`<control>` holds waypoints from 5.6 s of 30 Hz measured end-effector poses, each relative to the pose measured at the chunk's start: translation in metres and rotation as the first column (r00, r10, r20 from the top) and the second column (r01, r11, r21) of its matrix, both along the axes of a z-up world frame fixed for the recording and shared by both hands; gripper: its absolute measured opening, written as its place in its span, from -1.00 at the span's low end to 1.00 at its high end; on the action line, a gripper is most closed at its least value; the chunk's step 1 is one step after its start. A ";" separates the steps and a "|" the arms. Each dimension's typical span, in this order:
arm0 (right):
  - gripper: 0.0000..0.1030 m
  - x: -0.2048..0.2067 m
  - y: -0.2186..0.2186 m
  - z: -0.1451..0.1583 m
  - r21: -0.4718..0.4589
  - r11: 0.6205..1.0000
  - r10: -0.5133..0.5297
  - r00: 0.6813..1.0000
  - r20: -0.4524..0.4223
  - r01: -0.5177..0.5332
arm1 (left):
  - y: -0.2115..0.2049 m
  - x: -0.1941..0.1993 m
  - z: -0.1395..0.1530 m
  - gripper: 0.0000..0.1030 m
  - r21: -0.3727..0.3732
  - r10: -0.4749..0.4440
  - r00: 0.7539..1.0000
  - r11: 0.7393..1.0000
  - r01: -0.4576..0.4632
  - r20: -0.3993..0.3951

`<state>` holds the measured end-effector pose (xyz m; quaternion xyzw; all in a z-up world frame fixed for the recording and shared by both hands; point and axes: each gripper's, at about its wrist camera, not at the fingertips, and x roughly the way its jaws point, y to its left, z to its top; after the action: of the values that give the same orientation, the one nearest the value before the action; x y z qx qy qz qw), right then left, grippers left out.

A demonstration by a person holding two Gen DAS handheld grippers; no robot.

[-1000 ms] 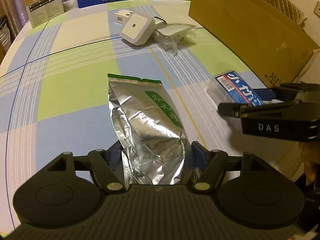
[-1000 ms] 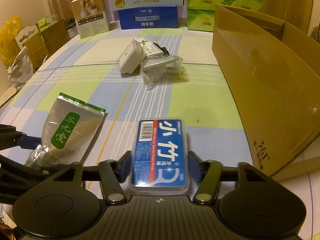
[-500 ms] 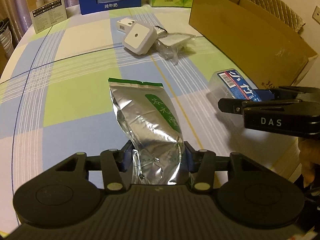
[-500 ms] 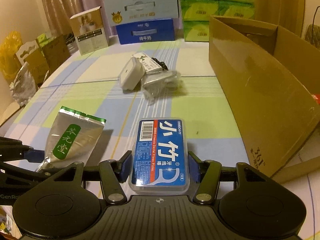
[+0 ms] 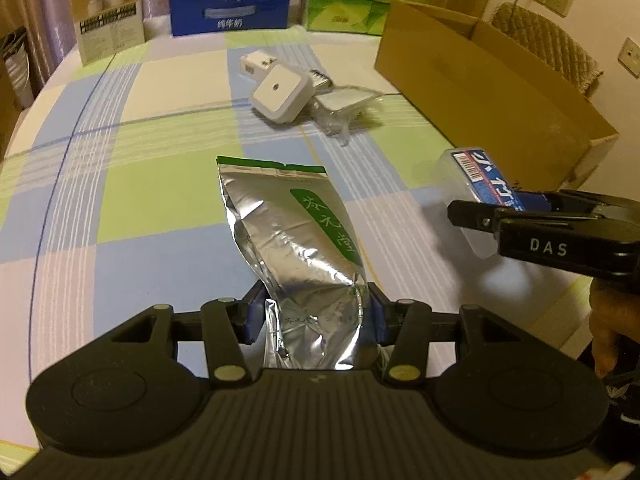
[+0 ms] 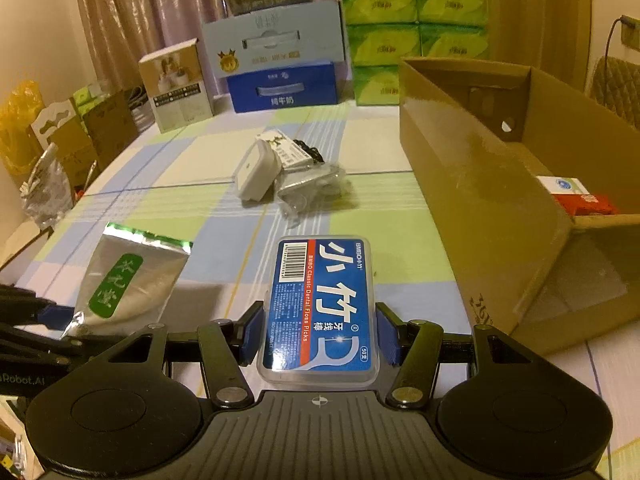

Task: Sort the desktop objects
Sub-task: 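Carry the foil bag and toothpick box over the cardboard box, then open both grippers to drop the items into the cardboard box, then move both tools back to the night light and plastic packet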

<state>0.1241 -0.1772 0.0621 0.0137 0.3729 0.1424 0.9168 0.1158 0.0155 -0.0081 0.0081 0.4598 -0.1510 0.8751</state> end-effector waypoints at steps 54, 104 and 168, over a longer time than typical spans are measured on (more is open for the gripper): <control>0.05 0.069 -0.201 0.122 -0.015 0.983 -0.180 0.978 0.107 0.183 | -0.215 0.100 0.118 -0.13 -0.176 -0.122 0.988 0.975 0.138 0.097; 0.53 0.097 -0.199 0.105 0.086 0.972 -0.222 0.974 0.055 0.216 | -0.179 0.114 0.108 0.47 -0.171 -0.020 0.989 0.984 0.046 0.147; 0.96 0.017 0.005 0.091 0.093 0.987 0.126 0.992 0.030 -0.129 | 0.025 0.019 0.071 0.97 0.085 0.175 0.969 0.978 -0.192 0.177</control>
<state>0.1409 -0.1720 0.1528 0.0314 0.3548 0.2184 0.9085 0.1352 0.0403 0.0628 0.0225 0.3900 -0.0448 0.9195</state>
